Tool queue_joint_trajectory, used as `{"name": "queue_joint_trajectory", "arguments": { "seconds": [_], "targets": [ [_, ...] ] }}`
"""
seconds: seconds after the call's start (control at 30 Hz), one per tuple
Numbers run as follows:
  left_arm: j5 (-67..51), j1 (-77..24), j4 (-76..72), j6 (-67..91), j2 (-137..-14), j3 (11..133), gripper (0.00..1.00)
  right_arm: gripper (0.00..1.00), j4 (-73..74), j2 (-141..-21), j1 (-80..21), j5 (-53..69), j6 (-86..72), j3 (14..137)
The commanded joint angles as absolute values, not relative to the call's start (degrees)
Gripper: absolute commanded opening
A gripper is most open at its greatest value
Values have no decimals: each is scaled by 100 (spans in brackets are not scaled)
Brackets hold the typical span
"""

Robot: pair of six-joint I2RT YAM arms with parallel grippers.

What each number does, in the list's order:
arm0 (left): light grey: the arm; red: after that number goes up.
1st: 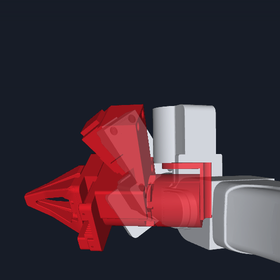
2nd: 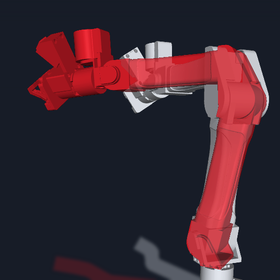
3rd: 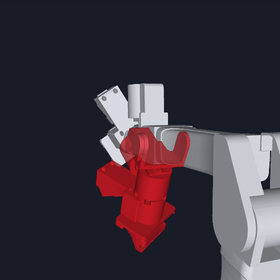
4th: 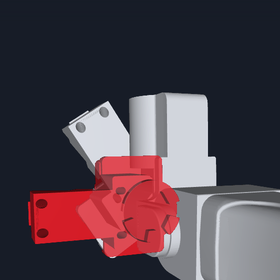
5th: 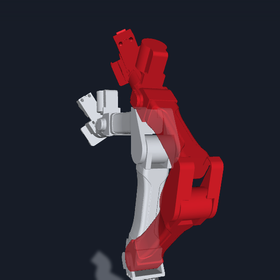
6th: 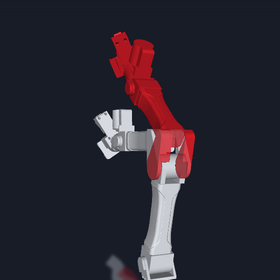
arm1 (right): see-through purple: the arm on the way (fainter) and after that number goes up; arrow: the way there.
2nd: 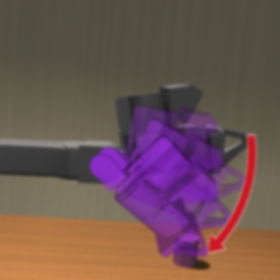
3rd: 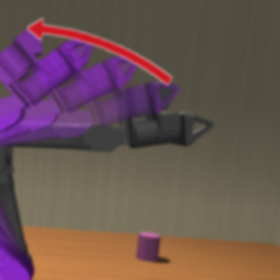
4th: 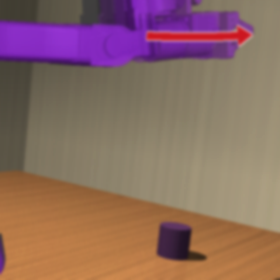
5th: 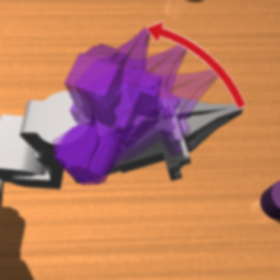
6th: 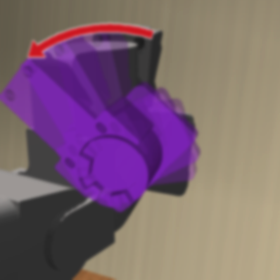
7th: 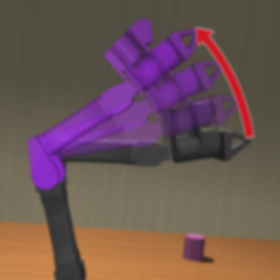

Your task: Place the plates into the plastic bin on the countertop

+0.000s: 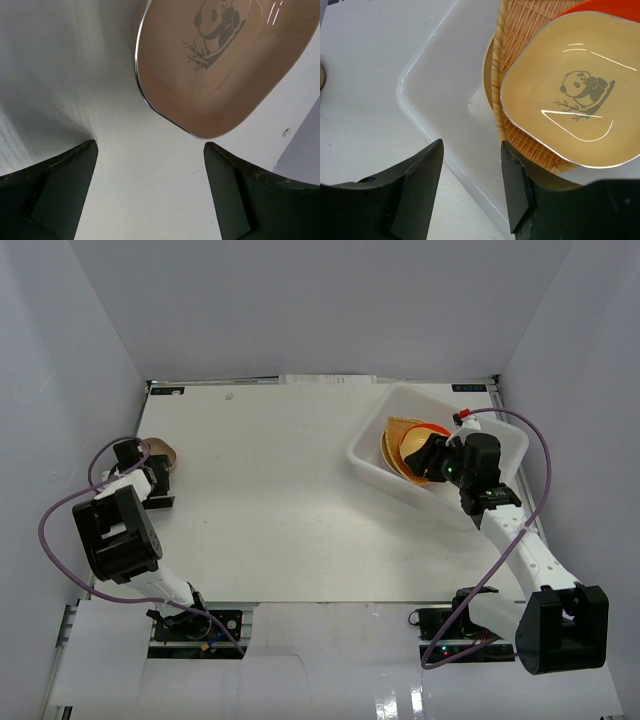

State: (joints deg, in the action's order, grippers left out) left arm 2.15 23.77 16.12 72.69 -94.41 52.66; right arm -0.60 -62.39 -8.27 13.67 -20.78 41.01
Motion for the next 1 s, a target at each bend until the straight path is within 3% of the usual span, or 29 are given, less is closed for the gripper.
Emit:
{"name": "queue_joint_trajectory", "arguments": {
  "seconds": [0.0, 0.43, 0.53, 0.57, 0.67, 0.7, 0.9, 0.97],
  "targets": [
    [518, 2329, 1450, 7699, -9316, 5247, 98, 56, -387, -6266, -888, 1406, -2021, 4096],
    [633, 2180, 1758, 7901, -10177, 5959, 98, 55, -430, -6196, -1151, 1441, -2021, 4096],
    [563, 2127, 1758, 7892, -10301, 6012, 87, 55, -439, -6179, -1160, 1450, -2030, 4104],
    [536, 2127, 1758, 7893, -10344, 6020, 75, 55, -422, -6179, -1160, 1450, -2030, 4131],
    [597, 2127, 1758, 7849, -10362, 6056, 64, 55, -396, -6091, -1169, 1441, -2030, 4157],
    [606, 2127, 1749, 7831, -10362, 6064, 53, 55, -387, -6021, -1160, 1433, -2030, 4157],
    [519, 2101, 1749, 7612, -10389, 6126, 27, 55, -387, -5871, -1160, 1476, -2083, 4175],
    [501, 2048, 1749, 7454, -10380, 6152, 13, 55, -378, -5862, -1160, 1494, -2083, 4192]
  ]
}}
